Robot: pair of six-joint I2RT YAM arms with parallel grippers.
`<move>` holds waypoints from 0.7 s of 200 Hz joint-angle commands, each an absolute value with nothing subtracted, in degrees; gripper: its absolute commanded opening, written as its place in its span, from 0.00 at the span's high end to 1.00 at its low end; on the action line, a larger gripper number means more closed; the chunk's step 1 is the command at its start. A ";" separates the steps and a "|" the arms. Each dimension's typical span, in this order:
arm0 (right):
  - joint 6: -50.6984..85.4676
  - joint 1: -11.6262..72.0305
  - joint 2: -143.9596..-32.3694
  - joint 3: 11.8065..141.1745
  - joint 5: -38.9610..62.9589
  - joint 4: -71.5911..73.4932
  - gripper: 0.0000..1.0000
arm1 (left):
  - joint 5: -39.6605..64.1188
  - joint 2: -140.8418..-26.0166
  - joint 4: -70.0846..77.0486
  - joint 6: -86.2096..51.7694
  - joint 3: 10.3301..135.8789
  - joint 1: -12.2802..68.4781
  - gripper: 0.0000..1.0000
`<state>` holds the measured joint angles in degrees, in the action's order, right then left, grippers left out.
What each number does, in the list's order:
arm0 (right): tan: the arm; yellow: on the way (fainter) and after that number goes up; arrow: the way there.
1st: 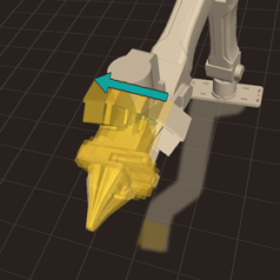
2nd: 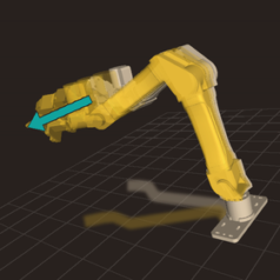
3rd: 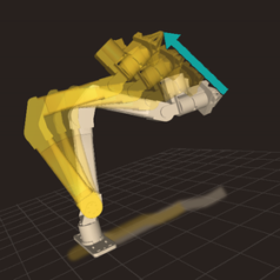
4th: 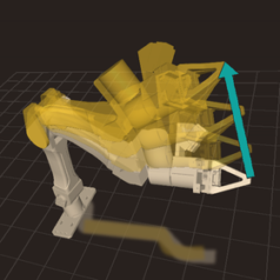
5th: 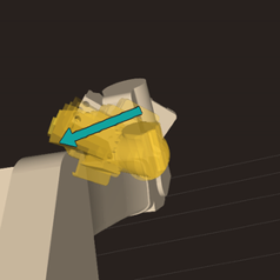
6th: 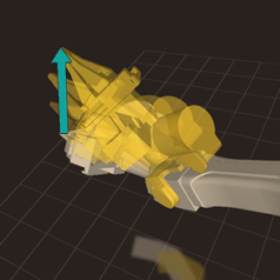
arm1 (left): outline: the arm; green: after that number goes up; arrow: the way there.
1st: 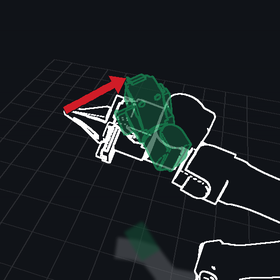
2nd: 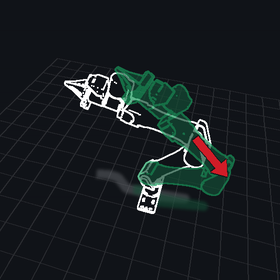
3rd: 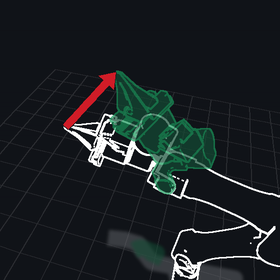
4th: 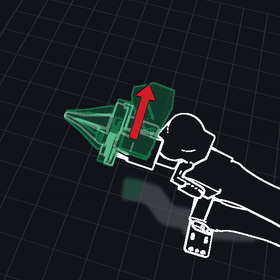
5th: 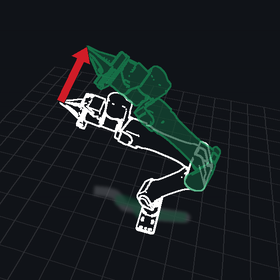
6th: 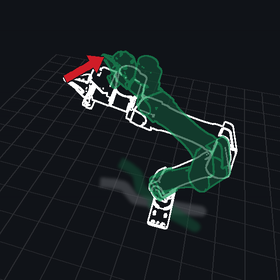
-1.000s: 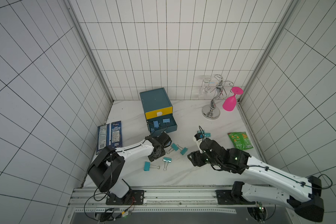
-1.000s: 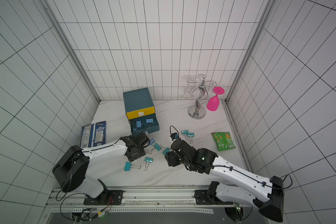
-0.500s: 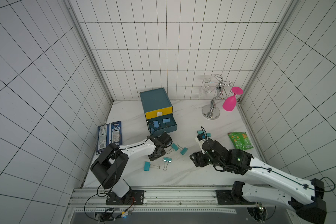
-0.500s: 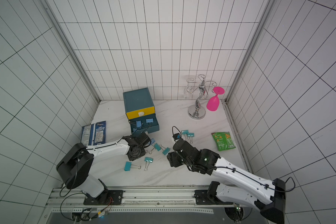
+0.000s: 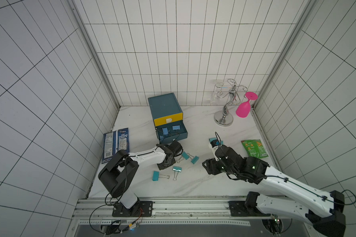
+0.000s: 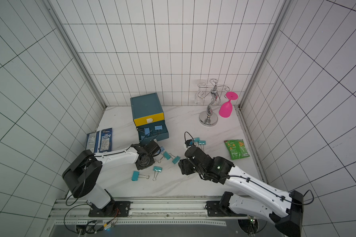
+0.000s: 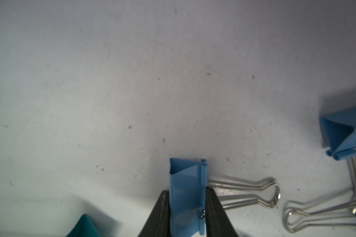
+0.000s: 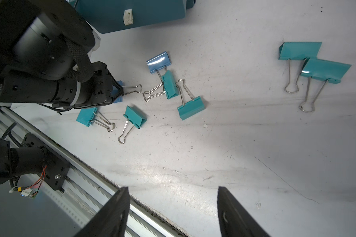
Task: Put the binder clips in the drawer according to color
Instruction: Pick up the binder clip at the center of the board.
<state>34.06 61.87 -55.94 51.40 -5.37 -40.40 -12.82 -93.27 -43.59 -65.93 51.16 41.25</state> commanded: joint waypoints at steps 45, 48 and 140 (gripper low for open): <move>32.54 60.48 -55.59 51.24 -6.06 -41.06 0.30 | -13.12 -88.19 -44.18 -65.39 48.30 41.65 0.80; 32.48 60.40 -55.63 51.24 -6.06 -41.05 0.30 | -13.14 -87.77 -44.35 -65.31 48.26 41.75 0.80; 30.95 57.37 -56.60 51.33 -5.45 -39.66 0.30 | -12.60 -73.48 -51.45 -63.96 49.05 45.00 0.81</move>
<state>32.12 58.54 -56.25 51.40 -5.21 -40.14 -12.53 -77.95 -48.14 -65.28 48.45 44.31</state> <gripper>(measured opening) 0.698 0.263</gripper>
